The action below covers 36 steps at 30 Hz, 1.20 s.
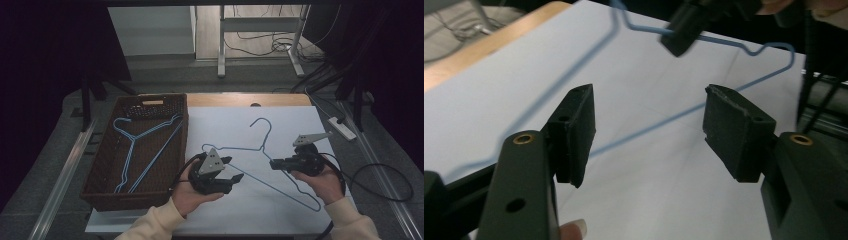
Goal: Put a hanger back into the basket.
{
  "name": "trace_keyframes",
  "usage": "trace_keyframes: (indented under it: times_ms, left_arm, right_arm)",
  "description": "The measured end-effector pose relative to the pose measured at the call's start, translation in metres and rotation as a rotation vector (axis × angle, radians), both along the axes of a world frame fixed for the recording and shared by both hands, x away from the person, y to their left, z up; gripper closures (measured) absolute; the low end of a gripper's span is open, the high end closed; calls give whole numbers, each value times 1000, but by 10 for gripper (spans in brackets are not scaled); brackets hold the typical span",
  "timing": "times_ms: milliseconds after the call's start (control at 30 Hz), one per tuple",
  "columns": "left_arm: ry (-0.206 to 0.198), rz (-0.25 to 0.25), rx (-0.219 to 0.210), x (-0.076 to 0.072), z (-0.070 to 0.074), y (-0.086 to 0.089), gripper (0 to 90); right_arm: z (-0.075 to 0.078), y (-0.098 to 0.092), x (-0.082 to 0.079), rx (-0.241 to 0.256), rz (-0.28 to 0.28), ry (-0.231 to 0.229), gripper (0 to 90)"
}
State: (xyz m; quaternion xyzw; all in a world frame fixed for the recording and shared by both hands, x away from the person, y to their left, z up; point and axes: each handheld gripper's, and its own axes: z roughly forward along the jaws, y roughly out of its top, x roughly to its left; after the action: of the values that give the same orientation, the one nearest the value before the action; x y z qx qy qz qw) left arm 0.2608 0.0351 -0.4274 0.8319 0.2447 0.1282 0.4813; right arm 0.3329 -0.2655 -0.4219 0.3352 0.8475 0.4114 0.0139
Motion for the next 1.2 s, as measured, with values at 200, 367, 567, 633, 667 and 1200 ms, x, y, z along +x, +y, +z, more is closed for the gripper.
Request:
trace_keyframes:
  times_ms: [200,367,567,633,667,1200]
  left_arm:
    - [66,-42,-12,2,-7,-8,382]
    - [121,-56,-24,7,-16,-17,382]
    - [202,-28,-90,19,-26,-21,389]
    - [222,-11,-113,23,-29,-21,398]
    - [223,-2,-117,25,-30,-20,406]
    - [318,16,-224,41,-39,-29,628]
  right_arm:
    - [-2,17,4,76,-116,49,871]
    - [-6,36,6,121,-183,50,871]
    - [-10,60,8,192,-249,27,871]
    - [-11,65,8,212,-266,19,871]
    - [-12,67,8,221,-271,14,872]
    - [-13,92,0,316,-352,-65,871]
